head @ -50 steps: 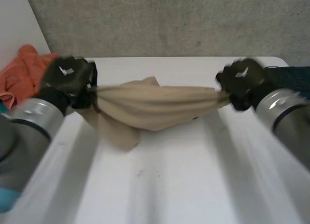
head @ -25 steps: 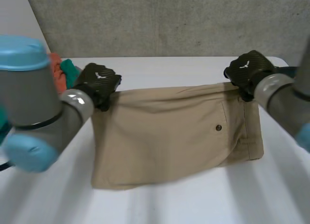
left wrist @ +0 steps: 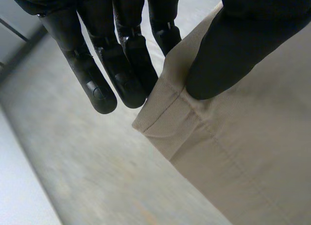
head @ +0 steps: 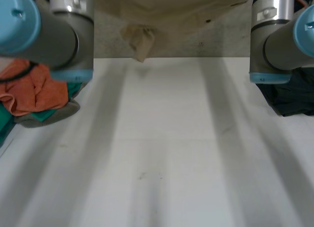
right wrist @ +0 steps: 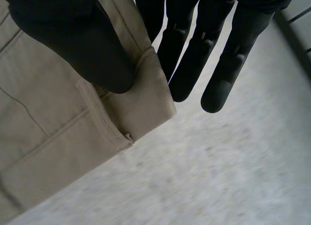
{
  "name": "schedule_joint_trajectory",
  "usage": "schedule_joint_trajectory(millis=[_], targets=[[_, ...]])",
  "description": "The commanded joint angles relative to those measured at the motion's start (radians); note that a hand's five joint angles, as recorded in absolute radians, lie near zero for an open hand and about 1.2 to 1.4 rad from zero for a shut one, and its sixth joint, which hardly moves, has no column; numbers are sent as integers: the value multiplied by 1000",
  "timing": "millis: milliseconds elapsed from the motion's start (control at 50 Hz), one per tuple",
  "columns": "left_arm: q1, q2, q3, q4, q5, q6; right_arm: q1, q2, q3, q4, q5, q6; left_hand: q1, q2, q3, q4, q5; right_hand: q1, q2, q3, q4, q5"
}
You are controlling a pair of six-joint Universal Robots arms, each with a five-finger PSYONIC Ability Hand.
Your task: Fold the laundry.
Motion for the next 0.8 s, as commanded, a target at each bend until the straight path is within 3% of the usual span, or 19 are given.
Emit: schedule_joint_trajectory(millis=[20,220,360,520,600,700,800], targets=[[3,23,-282,-43,1,-17,1,31,66,216,-5,55,268,197,201,196,234,309,221,200,192,216],[-34,-98,-566,-51,2,-43,8,175,271,437,-42,47,268,197,201,196,234,309,221,200,192,216],[-78,-31,-716,-144,-2,-41,1,65,409,574,-41,41,268,197,201,196,234,309,221,200,192,216],[-92,280,-930,-450,-19,-33,-4,-174,605,808,-61,-11,268,197,201,196,234,309,221,200,192,216],[-126,428,-988,-699,-22,-40,-7,-271,710,919,-61,-113,268,197,201,196,234,309,221,200,192,216],[-228,523,-1037,-1031,-15,-47,-15,-380,860,1055,-47,-304,268,197,201,196,234,309,221,200,192,216],[-366,526,-1031,-1195,-5,-46,-31,-466,972,1140,-61,-392,268,197,201,196,234,309,221,200,192,216]])
